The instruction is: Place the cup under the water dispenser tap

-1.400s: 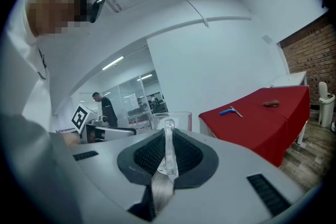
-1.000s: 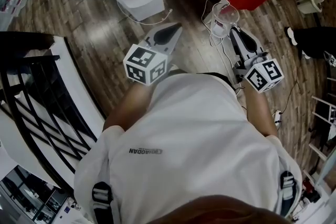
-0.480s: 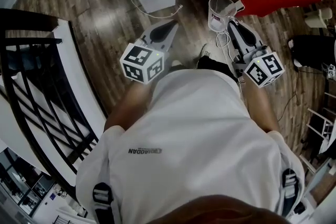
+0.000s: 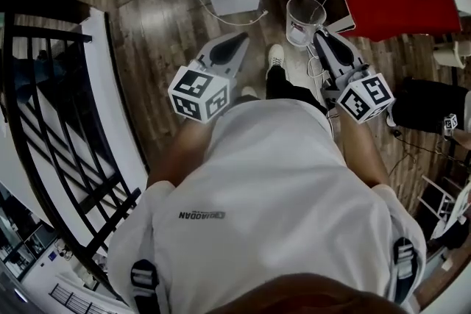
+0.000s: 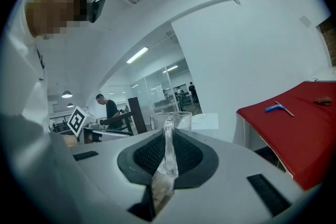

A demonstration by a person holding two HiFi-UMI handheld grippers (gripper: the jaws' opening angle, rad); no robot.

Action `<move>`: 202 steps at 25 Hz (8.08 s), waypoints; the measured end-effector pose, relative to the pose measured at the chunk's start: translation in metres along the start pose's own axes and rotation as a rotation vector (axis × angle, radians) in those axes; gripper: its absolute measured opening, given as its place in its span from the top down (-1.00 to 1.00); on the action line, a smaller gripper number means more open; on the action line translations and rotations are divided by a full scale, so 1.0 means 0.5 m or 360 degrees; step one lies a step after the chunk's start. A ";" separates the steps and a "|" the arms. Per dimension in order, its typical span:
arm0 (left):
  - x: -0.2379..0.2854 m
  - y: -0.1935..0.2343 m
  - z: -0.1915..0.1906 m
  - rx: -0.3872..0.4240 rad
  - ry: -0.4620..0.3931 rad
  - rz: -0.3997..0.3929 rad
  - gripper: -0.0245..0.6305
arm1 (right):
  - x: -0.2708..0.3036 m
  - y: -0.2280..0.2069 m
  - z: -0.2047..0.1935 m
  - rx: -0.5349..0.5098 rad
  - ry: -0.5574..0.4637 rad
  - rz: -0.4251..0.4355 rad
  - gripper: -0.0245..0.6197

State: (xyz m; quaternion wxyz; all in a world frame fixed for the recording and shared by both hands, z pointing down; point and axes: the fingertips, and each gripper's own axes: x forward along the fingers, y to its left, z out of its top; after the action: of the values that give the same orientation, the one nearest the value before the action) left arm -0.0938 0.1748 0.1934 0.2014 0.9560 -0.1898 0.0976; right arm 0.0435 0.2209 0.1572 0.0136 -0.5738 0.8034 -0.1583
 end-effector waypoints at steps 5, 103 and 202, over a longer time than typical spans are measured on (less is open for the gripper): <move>-0.009 0.030 -0.003 -0.0004 -0.0014 0.0082 0.94 | 0.049 -0.005 -0.013 0.0011 0.0007 0.0072 0.77; 0.316 0.644 -0.320 -0.0771 0.0364 0.0756 0.94 | 0.773 -0.360 -0.659 -0.0152 0.0931 0.0421 0.77; 0.395 0.631 -0.357 -0.0758 0.0315 0.0871 0.94 | 0.752 -0.375 -0.675 -0.0227 0.0948 0.0503 0.85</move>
State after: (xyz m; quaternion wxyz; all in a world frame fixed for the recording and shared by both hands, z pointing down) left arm -0.0611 -0.0808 0.5160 0.4019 0.7822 -0.4353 0.1928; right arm 0.0187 -0.1017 0.5884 -0.2374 -0.3704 0.8600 -0.2583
